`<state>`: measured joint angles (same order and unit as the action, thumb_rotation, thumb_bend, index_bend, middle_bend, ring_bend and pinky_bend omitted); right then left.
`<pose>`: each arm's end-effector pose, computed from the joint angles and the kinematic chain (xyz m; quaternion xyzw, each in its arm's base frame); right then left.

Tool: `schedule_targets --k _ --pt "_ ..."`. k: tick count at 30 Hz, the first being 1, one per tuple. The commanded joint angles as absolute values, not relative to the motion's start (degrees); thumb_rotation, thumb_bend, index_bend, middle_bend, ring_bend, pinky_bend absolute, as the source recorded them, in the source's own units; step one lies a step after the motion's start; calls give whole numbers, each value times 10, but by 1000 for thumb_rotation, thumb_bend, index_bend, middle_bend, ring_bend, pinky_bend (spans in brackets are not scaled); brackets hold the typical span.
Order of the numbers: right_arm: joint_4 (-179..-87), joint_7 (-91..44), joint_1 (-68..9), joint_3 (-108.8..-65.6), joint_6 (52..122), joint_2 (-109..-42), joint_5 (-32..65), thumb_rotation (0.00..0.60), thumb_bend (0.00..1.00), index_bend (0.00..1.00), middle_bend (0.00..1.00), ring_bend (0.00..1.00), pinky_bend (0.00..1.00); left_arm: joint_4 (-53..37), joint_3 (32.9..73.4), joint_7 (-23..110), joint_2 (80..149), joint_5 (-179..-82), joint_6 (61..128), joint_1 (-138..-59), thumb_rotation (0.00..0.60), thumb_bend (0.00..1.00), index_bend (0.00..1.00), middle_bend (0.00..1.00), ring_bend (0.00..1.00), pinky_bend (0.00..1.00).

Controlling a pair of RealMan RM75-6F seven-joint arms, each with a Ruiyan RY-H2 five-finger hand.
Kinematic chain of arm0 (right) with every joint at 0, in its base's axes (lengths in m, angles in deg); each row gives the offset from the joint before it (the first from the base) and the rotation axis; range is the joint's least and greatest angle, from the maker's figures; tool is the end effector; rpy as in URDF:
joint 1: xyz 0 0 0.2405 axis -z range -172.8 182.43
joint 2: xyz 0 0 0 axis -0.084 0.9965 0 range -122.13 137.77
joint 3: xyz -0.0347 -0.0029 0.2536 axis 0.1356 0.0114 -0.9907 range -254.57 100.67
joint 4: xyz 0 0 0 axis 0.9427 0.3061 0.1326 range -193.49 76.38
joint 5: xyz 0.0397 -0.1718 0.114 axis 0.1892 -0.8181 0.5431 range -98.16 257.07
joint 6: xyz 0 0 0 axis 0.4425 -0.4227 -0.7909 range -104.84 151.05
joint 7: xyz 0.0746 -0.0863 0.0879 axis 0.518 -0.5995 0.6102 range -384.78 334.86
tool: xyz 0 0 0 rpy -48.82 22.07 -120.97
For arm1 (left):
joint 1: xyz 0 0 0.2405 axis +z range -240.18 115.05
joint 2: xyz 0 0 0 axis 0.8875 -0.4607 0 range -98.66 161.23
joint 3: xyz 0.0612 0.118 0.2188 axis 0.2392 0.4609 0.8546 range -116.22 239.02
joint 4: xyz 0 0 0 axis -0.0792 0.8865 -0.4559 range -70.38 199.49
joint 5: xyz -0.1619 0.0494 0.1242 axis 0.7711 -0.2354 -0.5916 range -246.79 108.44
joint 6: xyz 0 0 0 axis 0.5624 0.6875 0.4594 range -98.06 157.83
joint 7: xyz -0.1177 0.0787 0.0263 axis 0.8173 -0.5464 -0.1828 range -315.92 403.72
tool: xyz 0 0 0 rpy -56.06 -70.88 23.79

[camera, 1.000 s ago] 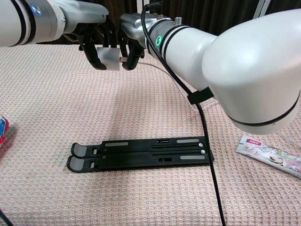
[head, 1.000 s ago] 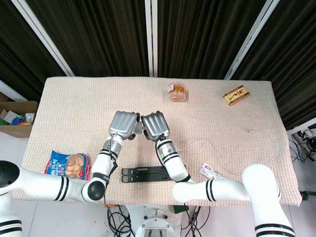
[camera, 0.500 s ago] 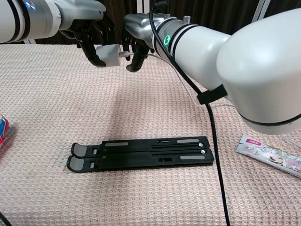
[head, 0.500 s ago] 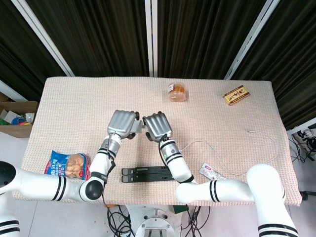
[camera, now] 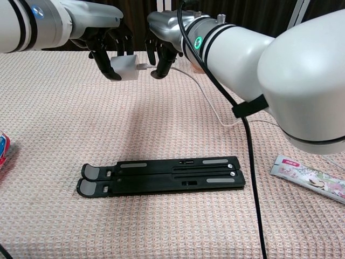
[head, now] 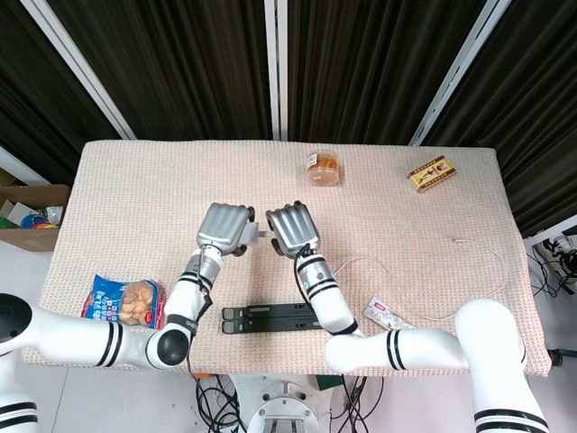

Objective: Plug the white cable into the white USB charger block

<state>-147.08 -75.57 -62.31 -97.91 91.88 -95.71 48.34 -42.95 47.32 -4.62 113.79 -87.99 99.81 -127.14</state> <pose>0.0222 -0.3527 -0.0589 0.7380 -0.3478 0.3692 0.4451 -0.0416 0.3481 0.0152 -0.7385 -0.3943 -0.2840 0.4674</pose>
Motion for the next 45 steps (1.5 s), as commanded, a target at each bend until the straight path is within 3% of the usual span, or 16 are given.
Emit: schedule_targets --k 1,10,26,29,33,36,42,45 --pt "-1467 -758 -625 -979 918 -961 483 600 332 630 586 446 411 -429 473 -48 1139 -878 999 -1273 600 350 505 438 746 1000" --pt "-1456 -762 -630 -982 915 -971 483 600 444 656 590 447 411 -427 477 -58 1145 -874 1002 -1277 600 350 505 435 746 1000" --pt "-1449 -763 -630 -982 912 -979 477 600 438 653 582 446 410 -427 477 -62 1150 -872 1005 -1280 600 350 504 434 745 1000" --pt "-1462 -760 -622 -977 918 -969 472 600 347 562 530 404 382 -425 480 -58 1148 -877 1005 -1276 600 350 504 435 745 1000" --pt "-1484 -754 -606 -967 933 -953 454 600 176 322 400 279 321 -422 484 -55 1148 -885 1004 -1273 600 349 502 434 745 1000" --pt "-1505 -749 -593 -960 941 -942 446 600 110 199 303 225 287 -417 485 -54 1151 -887 1002 -1272 600 349 502 434 745 1000" --pt "-1554 -729 -561 -942 955 -907 419 600 80 34 147 95 216 -372 500 -65 1176 -901 997 -1275 600 348 490 427 735 999" --pt "-1593 -710 -531 -925 966 -869 396 600 80 0 83 25 161 -327 507 -62 1200 -902 978 -1275 600 329 455 406 684 982"
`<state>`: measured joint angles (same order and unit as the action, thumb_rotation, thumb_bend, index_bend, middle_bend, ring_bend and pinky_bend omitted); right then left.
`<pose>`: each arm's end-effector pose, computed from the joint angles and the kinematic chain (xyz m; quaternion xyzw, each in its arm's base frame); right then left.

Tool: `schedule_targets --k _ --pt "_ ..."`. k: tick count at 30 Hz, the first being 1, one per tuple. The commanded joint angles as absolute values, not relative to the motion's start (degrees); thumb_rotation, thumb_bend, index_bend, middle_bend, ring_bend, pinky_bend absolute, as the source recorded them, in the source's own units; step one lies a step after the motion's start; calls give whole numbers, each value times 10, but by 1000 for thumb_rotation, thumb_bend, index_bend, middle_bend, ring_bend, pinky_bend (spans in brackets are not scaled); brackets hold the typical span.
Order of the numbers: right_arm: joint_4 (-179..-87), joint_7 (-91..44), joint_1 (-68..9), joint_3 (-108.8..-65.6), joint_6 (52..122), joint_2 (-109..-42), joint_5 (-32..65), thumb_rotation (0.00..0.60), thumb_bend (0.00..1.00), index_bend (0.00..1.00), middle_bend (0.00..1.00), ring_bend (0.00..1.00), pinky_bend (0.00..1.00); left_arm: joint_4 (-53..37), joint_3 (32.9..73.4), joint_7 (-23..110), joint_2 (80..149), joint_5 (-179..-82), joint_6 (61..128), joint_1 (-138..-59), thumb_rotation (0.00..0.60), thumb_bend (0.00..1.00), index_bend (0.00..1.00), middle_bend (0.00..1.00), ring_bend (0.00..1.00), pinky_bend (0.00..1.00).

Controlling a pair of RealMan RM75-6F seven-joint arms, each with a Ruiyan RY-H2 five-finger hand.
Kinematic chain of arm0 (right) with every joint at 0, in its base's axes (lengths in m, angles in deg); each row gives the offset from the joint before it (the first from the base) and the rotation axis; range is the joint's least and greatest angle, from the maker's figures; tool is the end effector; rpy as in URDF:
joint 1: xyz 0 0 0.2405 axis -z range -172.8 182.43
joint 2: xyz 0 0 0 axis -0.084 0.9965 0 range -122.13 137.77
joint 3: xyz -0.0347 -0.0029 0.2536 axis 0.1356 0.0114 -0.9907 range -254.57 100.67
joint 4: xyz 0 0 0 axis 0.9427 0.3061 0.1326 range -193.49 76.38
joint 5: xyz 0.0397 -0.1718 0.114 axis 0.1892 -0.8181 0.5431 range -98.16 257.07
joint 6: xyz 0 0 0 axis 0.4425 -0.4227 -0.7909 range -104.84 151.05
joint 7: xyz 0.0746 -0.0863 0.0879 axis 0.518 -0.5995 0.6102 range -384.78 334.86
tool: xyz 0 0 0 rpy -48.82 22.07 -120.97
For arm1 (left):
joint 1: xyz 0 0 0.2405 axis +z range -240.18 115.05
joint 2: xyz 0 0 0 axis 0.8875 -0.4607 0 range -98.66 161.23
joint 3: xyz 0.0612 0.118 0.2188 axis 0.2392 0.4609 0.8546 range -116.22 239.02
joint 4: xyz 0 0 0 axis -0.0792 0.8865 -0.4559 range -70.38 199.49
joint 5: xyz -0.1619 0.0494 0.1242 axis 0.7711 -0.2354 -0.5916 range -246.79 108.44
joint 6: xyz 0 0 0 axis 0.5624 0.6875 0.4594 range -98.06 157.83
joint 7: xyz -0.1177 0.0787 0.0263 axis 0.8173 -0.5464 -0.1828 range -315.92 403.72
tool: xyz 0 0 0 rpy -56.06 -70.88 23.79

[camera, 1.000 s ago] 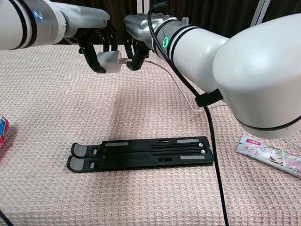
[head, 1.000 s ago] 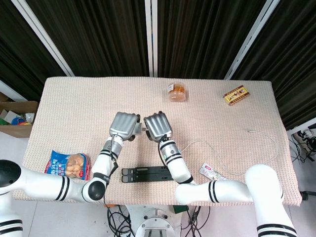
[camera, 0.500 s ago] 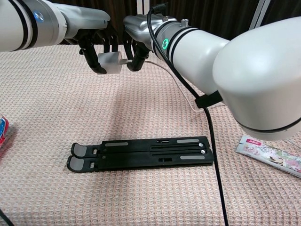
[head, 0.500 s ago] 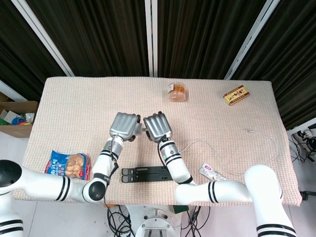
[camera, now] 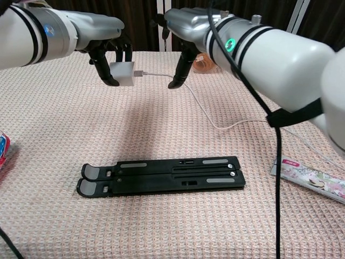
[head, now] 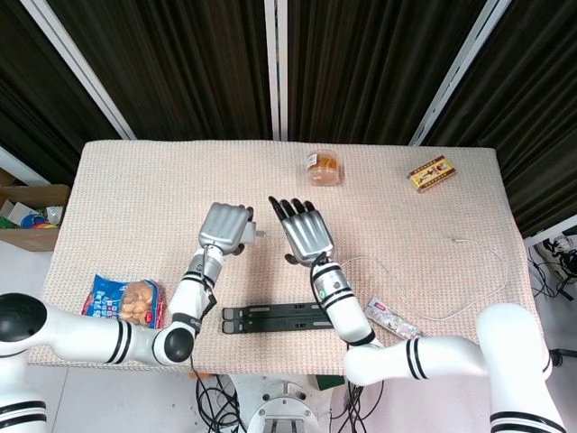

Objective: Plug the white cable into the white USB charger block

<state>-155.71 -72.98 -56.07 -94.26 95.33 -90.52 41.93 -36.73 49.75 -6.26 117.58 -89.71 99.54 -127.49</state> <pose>-0.0051 -0.3355 -0.0339 0.7311 -0.3453 0.3868 0.4436 -0.0532 0.3565 -0.0021 -0.7472 -0.3654 -0.2643 0.4882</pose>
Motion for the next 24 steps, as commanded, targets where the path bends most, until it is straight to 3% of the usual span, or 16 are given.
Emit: schedule_targets --k 1,3,6,8,16,24 --pt "-1602 -702 -522 -920 968 -858 387 600 80 0 67 11 149 -315 509 -60 1207 -905 972 -1275 600 319 434 396 660 973" --pt "-1623 -683 -501 -907 972 -830 370 600 80 0 53 1 140 -289 510 -51 1221 -913 956 -1274 600 286 344 345 563 914" --pt "-1645 -650 -469 -889 973 -790 344 600 81 0 49 0 131 -261 512 -36 1234 -929 936 -1270 600 252 193 230 374 683" --pt "-1650 -629 -450 -880 975 -770 330 600 80 0 49 0 127 -245 519 -32 1240 -948 932 -1267 600 243 162 194 316 583" --pt "-1657 -522 -364 -837 984 -689 262 600 86 0 69 0 127 -232 550 48 1228 -1065 961 -1207 600 227 161 189 247 451" --pt "-1621 -355 -264 -767 986 -565 126 600 210 0 83 0 113 -302 638 171 1069 -1256 1083 -1066 600 227 168 189 216 352"
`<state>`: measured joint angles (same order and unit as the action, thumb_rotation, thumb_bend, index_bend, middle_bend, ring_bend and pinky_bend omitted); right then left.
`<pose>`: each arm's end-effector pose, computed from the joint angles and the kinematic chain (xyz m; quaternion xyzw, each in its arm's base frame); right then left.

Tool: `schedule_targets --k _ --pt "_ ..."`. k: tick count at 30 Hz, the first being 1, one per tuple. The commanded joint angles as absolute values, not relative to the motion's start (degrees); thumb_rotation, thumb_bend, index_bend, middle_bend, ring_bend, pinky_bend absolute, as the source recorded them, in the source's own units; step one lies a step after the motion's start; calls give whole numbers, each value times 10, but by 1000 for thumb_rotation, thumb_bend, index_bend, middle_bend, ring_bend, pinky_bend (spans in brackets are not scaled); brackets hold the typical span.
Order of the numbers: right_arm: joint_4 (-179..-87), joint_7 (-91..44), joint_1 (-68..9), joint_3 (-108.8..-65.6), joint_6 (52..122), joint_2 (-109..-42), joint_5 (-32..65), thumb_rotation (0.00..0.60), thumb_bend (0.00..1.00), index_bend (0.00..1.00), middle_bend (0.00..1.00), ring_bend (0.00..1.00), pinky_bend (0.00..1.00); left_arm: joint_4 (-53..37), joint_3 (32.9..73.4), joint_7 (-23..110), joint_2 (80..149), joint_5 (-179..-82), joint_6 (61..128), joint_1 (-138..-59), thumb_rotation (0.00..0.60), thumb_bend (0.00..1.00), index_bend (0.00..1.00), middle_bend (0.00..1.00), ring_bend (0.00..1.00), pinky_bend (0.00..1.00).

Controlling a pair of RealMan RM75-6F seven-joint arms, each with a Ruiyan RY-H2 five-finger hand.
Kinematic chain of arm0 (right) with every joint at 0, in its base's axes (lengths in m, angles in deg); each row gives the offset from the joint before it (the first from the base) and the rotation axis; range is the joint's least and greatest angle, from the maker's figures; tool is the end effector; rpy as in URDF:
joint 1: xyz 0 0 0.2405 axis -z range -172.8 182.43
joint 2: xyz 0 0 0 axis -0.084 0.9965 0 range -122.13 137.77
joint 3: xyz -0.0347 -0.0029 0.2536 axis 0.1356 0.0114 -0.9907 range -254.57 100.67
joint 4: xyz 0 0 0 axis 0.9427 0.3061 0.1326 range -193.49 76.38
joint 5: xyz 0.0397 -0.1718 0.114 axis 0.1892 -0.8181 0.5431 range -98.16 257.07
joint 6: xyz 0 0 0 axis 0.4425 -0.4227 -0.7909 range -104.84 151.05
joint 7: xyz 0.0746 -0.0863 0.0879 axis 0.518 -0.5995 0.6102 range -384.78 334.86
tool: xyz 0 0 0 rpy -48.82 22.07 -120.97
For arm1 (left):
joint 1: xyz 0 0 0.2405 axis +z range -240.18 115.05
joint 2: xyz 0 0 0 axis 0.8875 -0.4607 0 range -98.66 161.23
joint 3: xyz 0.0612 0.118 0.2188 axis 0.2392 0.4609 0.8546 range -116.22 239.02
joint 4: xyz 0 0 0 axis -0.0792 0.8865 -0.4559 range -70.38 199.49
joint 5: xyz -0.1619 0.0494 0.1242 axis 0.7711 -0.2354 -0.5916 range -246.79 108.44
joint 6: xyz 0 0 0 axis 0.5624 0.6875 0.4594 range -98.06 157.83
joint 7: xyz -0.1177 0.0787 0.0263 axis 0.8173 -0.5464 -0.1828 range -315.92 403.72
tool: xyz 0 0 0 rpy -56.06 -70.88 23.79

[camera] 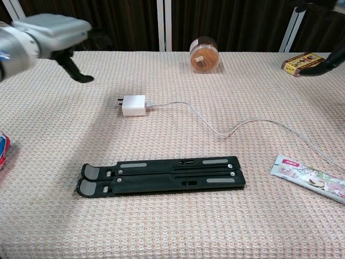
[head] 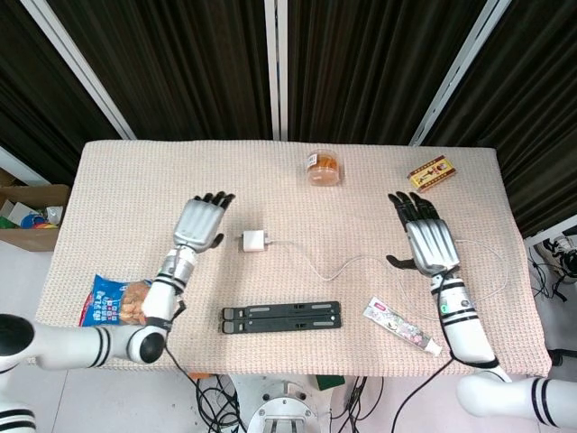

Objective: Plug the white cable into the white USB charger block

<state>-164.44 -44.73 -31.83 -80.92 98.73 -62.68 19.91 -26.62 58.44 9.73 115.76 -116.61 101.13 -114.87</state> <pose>-0.1780 -0.3041 0.0936 0.6538 -0.3915 0.3992 0.5098 -0.1337 0.3588 0.0221 -0.7261 -0.3010 -0.3283 0.5238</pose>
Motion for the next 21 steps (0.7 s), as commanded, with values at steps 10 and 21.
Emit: schedule_targets --k 10,21 --pt "-1525 -175 -124 -708 1092 -488 -6 600 251 0 58 0 0 -274 712 358 962 -1361 1209 -870 600 227 170 189 202 322" --pt "-1442 -108 -8 -685 1181 -533 -67 600 271 0 53 0 0 -248 749 395 991 -1463 1349 -697 600 226 170 189 202 315"
